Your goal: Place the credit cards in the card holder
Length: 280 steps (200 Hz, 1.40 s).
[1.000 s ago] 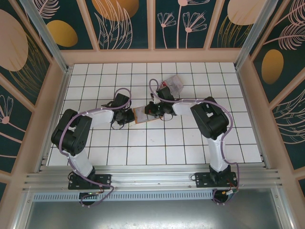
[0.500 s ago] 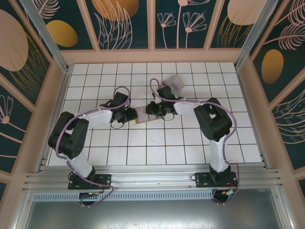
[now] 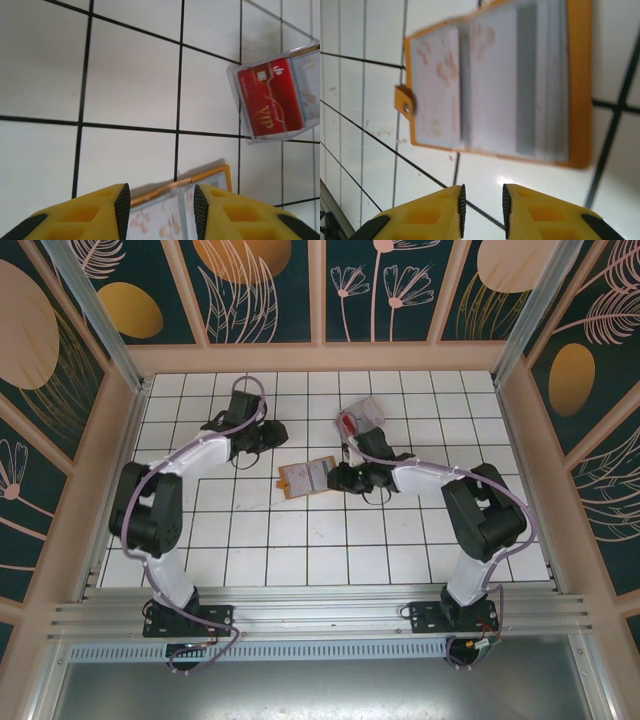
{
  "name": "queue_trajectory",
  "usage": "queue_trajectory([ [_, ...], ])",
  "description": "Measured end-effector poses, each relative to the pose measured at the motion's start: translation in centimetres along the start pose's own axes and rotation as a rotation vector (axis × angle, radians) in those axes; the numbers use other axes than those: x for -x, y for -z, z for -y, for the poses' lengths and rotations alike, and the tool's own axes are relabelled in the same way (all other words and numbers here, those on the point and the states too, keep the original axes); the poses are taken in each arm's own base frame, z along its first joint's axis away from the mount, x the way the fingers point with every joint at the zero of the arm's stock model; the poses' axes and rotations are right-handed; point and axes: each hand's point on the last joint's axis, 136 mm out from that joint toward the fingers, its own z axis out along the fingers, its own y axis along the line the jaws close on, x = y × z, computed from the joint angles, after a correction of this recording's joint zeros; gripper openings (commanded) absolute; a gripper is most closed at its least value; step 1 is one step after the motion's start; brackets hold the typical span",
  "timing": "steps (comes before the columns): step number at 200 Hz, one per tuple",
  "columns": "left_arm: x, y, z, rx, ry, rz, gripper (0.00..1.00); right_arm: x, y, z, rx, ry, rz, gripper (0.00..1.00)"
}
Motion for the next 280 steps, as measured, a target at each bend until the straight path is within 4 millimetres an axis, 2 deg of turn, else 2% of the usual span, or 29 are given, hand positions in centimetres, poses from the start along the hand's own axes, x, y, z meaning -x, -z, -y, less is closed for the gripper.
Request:
queue_trajectory([
  [36, -1.8, -4.7, -1.5, 0.014, -0.005, -0.107, 0.36, -2.7, 0.3, 1.5, -0.023, -0.025, -0.042, 0.27],
  [62, -3.4, -5.7, -2.7, 0.031, 0.000, -0.157, 0.35, -3.3, 0.1, 2.6, -0.031, -0.057, -0.051, 0.27],
  [87, -4.9, -5.6, -3.9, 0.052, 0.004, -0.180, 0.32, -2.3, -1.1, 3.7, -0.019, -0.093, -0.039, 0.26],
  [96, -5.4, -5.4, -4.2, 0.051, 0.004, -0.177, 0.31, -1.9, -1.4, 3.5, 0.000, -0.100, -0.041, 0.25],
  [116, -6.3, -4.4, -4.5, 0.046, 0.009, -0.178, 0.30, 0.4, -2.6, 2.9, 0.020, -0.084, -0.012, 0.24],
  [158, -10.5, -2.0, -5.0, 0.053, 0.029, -0.212, 0.30, 5.5, -4.8, 2.2, 0.018, -0.049, 0.060, 0.24],
  [177, -13.1, -1.4, -3.9, 0.039, 0.022, -0.240, 0.30, 7.3, -5.9, 1.8, 0.032, -0.035, 0.074, 0.24],
  [203, -16.2, -1.4, -1.2, -0.003, 0.006, -0.283, 0.30, 9.0, -7.1, 0.8, 0.055, 0.008, 0.067, 0.24],
  [245, -19.1, -1.7, 3.0, -0.096, 0.012, -0.327, 0.29, 8.7, -7.7, 0.2, 0.065, 0.083, 0.001, 0.25],
  [280, -20.3, -3.8, 6.6, -0.151, -0.001, -0.353, 0.29, 8.9, -7.2, 0.4, 0.041, 0.126, -0.026, 0.28],
])
